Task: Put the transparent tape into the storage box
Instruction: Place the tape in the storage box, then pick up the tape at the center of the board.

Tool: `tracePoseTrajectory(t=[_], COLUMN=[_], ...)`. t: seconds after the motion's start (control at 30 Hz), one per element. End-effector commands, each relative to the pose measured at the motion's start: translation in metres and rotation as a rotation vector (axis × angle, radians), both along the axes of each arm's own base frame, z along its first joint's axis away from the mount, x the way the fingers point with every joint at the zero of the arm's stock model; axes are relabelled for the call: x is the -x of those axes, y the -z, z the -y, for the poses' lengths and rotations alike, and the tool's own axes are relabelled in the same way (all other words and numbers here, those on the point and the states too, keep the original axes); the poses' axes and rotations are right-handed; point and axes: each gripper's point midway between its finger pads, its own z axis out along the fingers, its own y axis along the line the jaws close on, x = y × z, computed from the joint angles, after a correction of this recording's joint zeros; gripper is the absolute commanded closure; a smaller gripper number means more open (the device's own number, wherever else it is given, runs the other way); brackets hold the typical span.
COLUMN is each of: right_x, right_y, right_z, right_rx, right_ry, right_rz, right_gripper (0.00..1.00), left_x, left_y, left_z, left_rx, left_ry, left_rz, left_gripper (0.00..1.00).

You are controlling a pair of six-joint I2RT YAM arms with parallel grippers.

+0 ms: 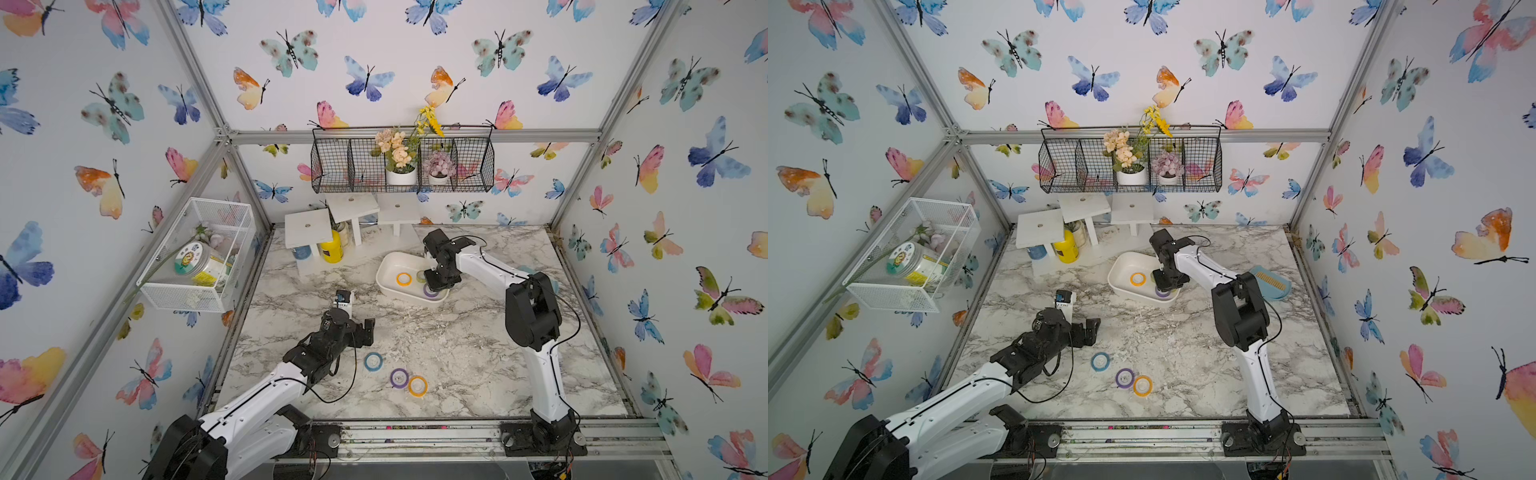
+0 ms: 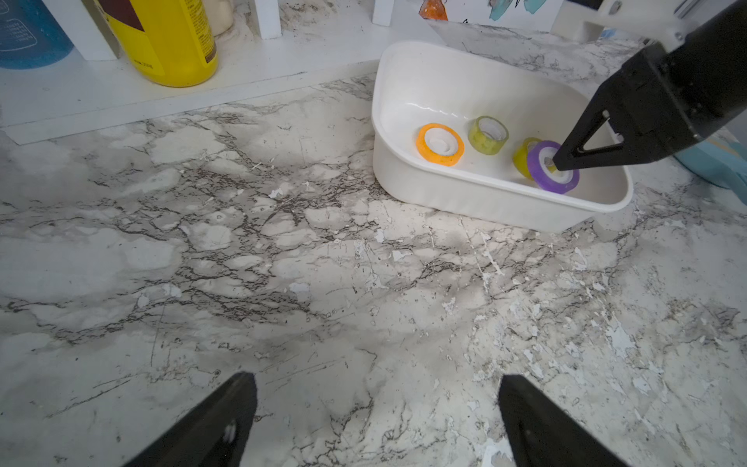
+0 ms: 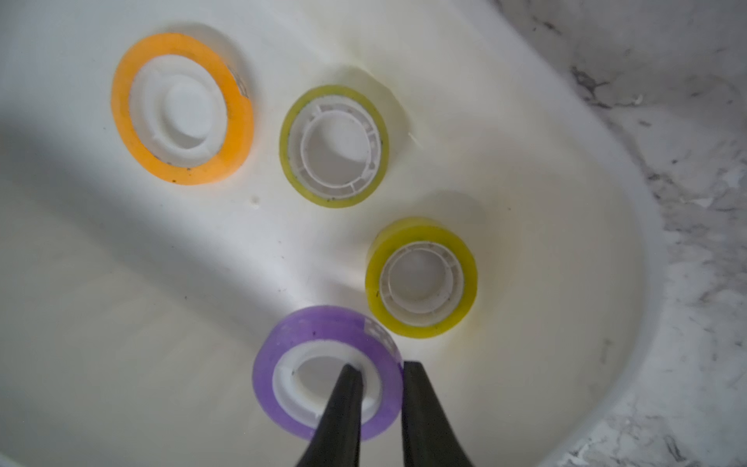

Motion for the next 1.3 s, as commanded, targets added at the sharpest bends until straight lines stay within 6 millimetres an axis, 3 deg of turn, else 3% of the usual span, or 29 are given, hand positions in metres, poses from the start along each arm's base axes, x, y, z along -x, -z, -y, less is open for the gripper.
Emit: tracePoseTrajectory(t=[0.0, 0.3, 0.43, 0.6, 0.87, 0.97, 1.13, 1.27], right_x=[0.006, 0.008, 0.009, 0.02, 0.05, 0.062, 0.083, 0.092], right_y=[0.001, -0.028, -0.063, -0.118, -0.169, -0.181, -0.181, -0.172], right_z=[-0.001, -0.001, -0.001, 0.002, 0.039, 0.056, 0.078, 0.091], right_rx=[0.001, -0.026, -0.077, -0.183, -0.277, -0.308, -0.382, -0.408], right_ry=[-0.014, -0.02, -0.023, -0.032, 0.013, 0.043, 0.102, 0.162], right_rz=[-0.033, 0.004, 0.075, 0.21, 0.499, 0.624, 0.755, 0.809], right_gripper=[0.75, 0.69, 0.69, 0.68, 0.58, 0.47, 0.03, 0.01], left_x=[-0.002, 0.001, 0.007, 0.021, 0.046, 0.055, 0.068, 0.075], left_y=[-0.006, -0.009, -0.004, 0.021, 0.038, 0.043, 0.055, 0.065], left_z=[0.001, 0.0, 0.0, -0.005, -0.001, 0.002, 0.006, 0.009], left_rx=[0.011, 0.013, 0.021, 0.005, -0.031, -0.049, -0.086, -0.119], left_ry=[0.004, 0.009, 0.009, -0.03, -0.061, -0.06, -0.061, -0.058], left_rz=[0.021, 0.026, -0.032, -0.186, -0.326, -0.372, -0.426, -0.473], left_gripper=[0.01, 0.01, 0.01, 0.01, 0.01, 0.02, 0.05, 0.08])
